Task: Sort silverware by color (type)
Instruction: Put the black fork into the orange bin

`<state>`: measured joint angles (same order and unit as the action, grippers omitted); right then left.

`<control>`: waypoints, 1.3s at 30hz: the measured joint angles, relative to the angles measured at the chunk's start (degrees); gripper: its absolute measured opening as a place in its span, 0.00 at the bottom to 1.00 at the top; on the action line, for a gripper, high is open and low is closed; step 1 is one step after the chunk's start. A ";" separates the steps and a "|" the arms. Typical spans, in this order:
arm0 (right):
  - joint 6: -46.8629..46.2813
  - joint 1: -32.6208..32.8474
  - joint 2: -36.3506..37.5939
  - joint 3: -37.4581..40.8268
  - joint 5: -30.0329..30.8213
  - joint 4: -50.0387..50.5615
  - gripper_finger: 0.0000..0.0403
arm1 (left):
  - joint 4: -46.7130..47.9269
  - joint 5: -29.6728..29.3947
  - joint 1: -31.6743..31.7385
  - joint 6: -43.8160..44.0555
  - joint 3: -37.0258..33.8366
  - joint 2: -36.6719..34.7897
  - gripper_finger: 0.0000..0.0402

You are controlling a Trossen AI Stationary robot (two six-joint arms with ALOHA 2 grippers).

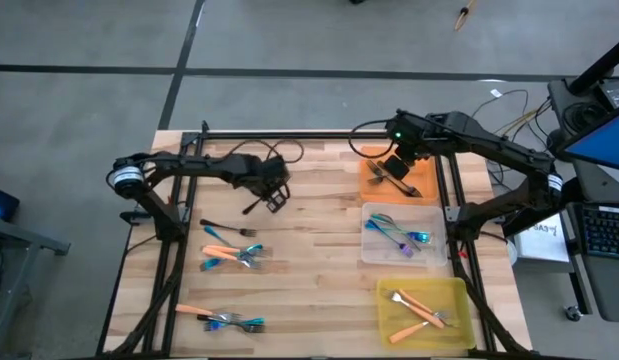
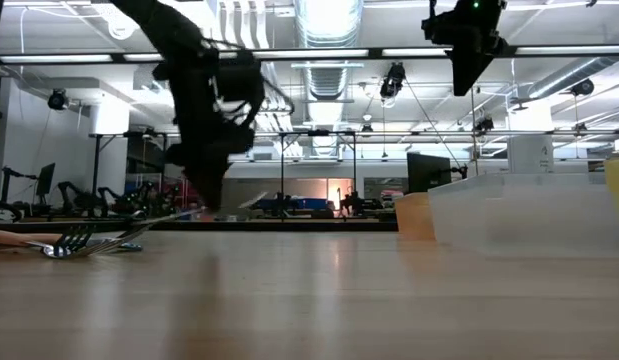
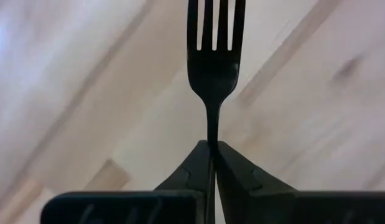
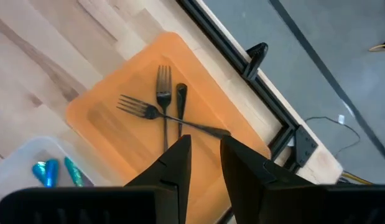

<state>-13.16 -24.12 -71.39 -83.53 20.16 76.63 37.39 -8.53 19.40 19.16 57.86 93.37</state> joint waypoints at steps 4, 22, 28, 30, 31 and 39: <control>-0.31 0.06 1.68 1.00 -6.46 -5.80 0.18 | -0.46 0.03 0.04 -3.09 6.29 -1.17 0.00; -2.41 3.91 12.91 25.62 -21.92 -51.78 0.18 | -32.56 12.50 -1.17 -6.99 16.16 0.64 0.00; -8.69 4.00 15.32 34.72 -27.48 -76.68 0.18 | -39.90 12.07 -2.57 -4.93 15.57 1.84 0.00; -9.84 4.02 15.09 36.08 -27.83 -80.29 0.20 | -41.13 12.06 -2.88 -4.20 15.48 2.25 0.00; -9.93 4.00 14.89 36.40 -27.82 -80.88 0.21 | -41.89 12.03 -3.00 -3.79 15.50 2.51 0.00; -11.76 4.00 11.39 34.49 -22.88 -81.91 0.37 | -41.90 9.05 -4.07 -3.20 15.48 2.95 0.00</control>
<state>-24.92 -20.12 -60.00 -49.04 -2.72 -5.28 -4.51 0.51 15.33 15.95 73.34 96.31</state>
